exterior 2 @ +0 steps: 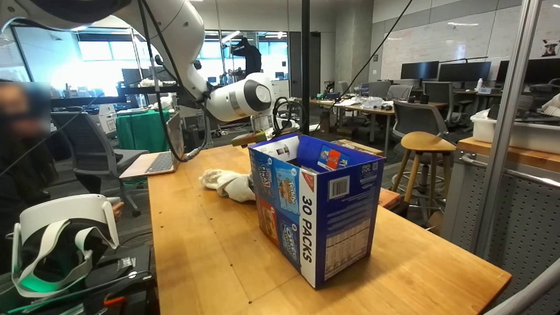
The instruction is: Pick up the avocado and wrap it on the cloth, then pick up the cloth and put it in the box
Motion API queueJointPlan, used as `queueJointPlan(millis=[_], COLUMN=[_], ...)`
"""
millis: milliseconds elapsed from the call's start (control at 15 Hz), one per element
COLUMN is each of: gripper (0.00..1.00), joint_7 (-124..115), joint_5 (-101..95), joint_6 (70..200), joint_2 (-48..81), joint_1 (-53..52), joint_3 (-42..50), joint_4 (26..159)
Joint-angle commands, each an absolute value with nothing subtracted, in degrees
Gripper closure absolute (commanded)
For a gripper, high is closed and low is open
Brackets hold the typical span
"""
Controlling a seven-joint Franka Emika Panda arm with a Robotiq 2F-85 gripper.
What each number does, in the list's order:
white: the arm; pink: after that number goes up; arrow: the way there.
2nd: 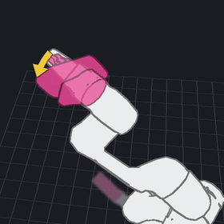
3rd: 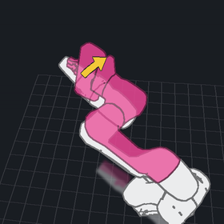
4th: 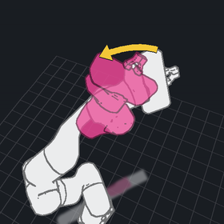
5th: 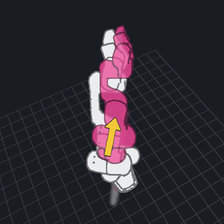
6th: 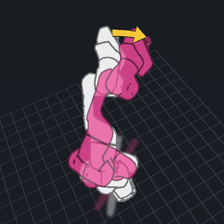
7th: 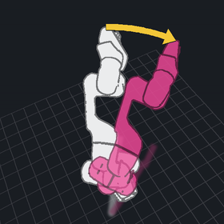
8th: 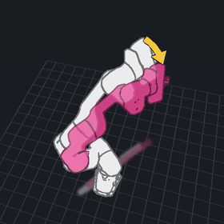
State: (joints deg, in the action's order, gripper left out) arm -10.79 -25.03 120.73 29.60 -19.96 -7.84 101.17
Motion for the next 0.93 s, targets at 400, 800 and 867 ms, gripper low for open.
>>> queueJointPlan(millis=[400, 800, 867], gripper=[0.93, 0.95, 0.94], joint_7=[-11.5, -13.5, -14.0], joint_5=[-25.0, -27.6, -28.0], joint_6=[118.0, 116.0, 115.7], joint_2=[27.6, 22.9, 21.8], joint_1=[-22.7, -26.3, -26.8], joint_3=[-7.8, -8.8, -9.1], joint_4=[101.1, 102.4, 103.1])
